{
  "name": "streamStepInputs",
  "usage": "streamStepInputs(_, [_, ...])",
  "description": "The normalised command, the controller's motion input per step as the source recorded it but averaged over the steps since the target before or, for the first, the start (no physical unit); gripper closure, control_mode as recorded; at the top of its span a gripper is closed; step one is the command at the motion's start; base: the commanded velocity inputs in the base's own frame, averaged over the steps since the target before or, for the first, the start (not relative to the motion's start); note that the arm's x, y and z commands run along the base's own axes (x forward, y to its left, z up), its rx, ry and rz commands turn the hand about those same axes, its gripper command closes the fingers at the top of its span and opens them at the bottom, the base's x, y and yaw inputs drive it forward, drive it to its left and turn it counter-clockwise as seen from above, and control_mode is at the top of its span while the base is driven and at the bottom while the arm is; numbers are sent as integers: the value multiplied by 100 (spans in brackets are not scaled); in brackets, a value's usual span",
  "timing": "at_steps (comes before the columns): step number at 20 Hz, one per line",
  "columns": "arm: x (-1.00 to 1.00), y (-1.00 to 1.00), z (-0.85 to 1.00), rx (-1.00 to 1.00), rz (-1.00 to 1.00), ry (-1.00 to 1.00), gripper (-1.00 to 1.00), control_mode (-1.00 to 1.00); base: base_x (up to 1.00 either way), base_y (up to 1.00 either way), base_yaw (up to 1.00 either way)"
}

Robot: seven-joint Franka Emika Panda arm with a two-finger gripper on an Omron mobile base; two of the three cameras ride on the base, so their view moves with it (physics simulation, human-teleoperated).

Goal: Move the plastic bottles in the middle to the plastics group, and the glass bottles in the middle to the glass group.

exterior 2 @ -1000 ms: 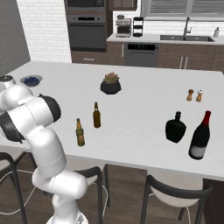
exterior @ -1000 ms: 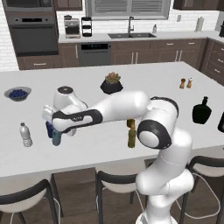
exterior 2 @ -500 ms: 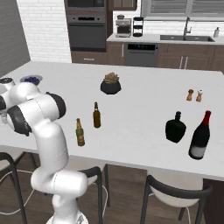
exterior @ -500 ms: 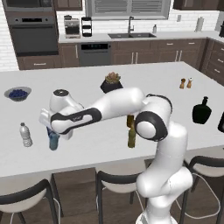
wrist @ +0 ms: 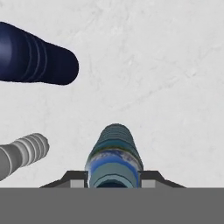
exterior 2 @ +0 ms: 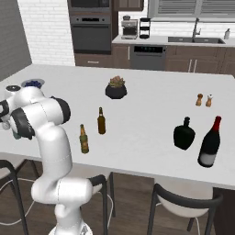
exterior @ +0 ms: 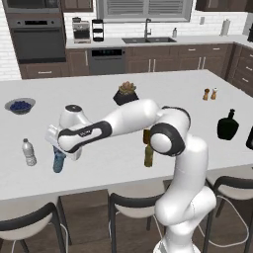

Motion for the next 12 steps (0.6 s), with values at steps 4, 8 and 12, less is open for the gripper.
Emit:
streamStepInputs(4, [1, 6, -47, 0, 0, 2, 100, -100, 0, 0, 0])
streamStepInputs(8, [6, 12, -40, 0, 0, 0, 100, -100, 0, 0, 0])
streamStepInputs(12, [-1, 12, -49, -2, 0, 0, 100, -100, 0, 0, 0])
